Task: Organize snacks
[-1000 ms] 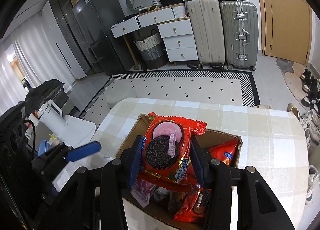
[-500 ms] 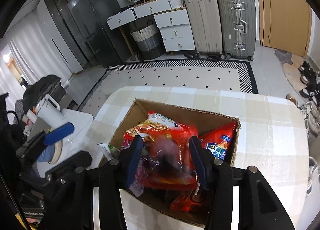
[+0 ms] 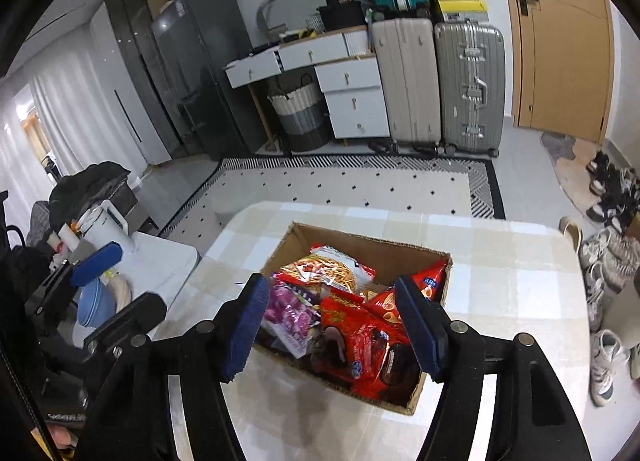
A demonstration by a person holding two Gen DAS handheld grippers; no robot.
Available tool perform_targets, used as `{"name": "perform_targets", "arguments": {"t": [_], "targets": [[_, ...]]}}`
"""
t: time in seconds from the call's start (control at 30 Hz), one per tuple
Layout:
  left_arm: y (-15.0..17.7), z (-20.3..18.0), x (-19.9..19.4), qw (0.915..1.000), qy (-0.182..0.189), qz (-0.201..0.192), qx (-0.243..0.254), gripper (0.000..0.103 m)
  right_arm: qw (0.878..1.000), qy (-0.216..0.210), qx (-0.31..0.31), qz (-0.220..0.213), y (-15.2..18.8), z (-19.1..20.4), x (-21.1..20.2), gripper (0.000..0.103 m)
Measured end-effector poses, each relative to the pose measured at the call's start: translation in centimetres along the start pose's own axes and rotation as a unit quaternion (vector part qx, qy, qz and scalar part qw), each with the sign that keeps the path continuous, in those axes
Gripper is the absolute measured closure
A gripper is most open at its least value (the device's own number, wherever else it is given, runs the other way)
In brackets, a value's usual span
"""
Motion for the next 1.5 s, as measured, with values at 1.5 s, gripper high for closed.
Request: {"name": "perform_targets", "arguments": {"t": [1.5], "targets": [[8.3, 0.9, -27.0, 0.9831, -0.078, -0.164, -0.021, 0.001, 0.950, 0.037, -0.094, -0.294, 12.1, 6.0, -27.5, 0.001]]}}
Point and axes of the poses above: each gripper's, at about its wrist camera, not at the fingertips, and x roughly the way its jaws point, z to its left, y to its underside, the point moved 10 cm from there along x, roughly the way its jaws point, and after that the axes turned 4 degrees about y, right-handed, at the moved point
